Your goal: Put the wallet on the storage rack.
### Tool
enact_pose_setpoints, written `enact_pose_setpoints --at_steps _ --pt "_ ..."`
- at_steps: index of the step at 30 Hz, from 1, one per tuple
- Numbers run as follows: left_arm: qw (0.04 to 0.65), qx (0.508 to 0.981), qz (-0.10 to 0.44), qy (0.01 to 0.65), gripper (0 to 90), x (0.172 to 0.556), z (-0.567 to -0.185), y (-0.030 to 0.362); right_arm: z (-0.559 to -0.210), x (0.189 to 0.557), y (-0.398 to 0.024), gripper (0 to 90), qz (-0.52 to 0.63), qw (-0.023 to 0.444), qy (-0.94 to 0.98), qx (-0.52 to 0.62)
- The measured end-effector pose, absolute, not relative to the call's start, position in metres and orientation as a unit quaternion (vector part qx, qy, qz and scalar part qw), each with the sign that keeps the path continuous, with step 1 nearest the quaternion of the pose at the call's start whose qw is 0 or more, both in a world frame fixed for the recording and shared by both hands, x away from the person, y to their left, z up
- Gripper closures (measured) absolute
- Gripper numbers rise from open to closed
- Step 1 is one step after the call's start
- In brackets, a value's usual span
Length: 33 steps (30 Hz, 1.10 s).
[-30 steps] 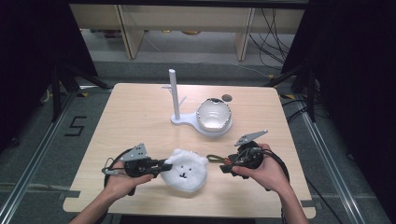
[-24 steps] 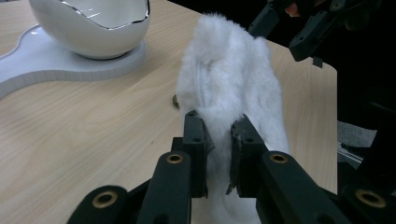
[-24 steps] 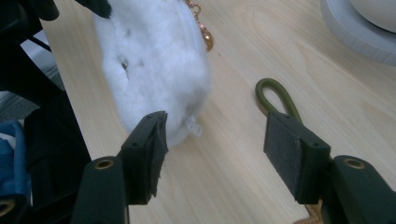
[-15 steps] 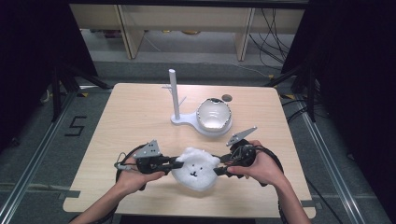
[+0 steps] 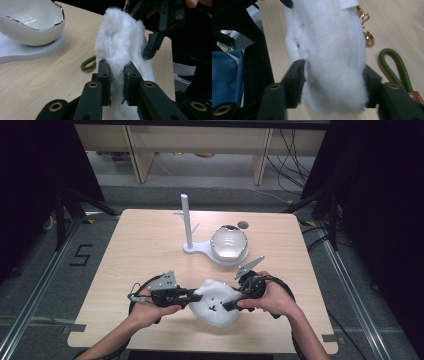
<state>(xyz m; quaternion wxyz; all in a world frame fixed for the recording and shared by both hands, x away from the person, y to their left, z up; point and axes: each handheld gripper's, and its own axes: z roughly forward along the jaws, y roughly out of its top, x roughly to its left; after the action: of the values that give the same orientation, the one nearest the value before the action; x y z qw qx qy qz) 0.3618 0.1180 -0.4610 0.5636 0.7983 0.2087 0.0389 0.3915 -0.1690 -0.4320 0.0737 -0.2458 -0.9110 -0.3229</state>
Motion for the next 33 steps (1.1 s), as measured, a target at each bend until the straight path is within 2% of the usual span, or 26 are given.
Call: enact_pose_setpoints --at_steps 4,6,8,9,10,14,18,24,33 --pt "0.563 0.800 0.042 0.203 77.6 0.362 -0.463 0.117 -0.431 0.391 -0.171 71.8 -0.315 0.084 -0.911 -0.254" --pt "0.558 0.803 0.045 0.205 76.3 0.362 -0.464 0.117 -0.430 0.391 -0.171 74.4 -0.311 0.091 -0.916 -0.238" --pt "0.554 0.807 0.052 0.199 73.2 0.363 -0.465 0.116 -0.426 0.390 -0.170 75.5 -0.300 0.063 -0.923 -0.232" --pt "0.550 0.809 0.057 0.200 70.2 0.363 -0.466 0.117 -0.424 0.389 -0.169 75.8 -0.298 0.053 -0.928 -0.218" --pt "0.545 0.811 0.063 0.202 65.6 0.363 -0.466 0.118 -0.421 0.388 -0.169 75.9 -0.294 0.023 -0.931 -0.214" --pt "0.538 0.808 0.085 0.224 43.9 0.363 -0.468 0.131 -0.408 0.386 -0.169 76.1 -0.268 -0.015 -0.939 -0.213" --pt "0.519 0.804 0.122 0.264 33.5 0.362 -0.474 0.152 -0.401 0.392 -0.173 76.1 -0.264 -0.039 -0.936 -0.228" --pt "0.501 0.786 0.145 0.332 31.7 0.365 -0.489 0.188 -0.394 0.403 -0.179 75.9 -0.264 -0.074 -0.933 -0.232" --pt "0.516 0.745 0.154 0.392 33.1 0.366 -0.503 0.217 -0.389 0.416 -0.183 75.7 -0.264 -0.072 -0.926 -0.258"
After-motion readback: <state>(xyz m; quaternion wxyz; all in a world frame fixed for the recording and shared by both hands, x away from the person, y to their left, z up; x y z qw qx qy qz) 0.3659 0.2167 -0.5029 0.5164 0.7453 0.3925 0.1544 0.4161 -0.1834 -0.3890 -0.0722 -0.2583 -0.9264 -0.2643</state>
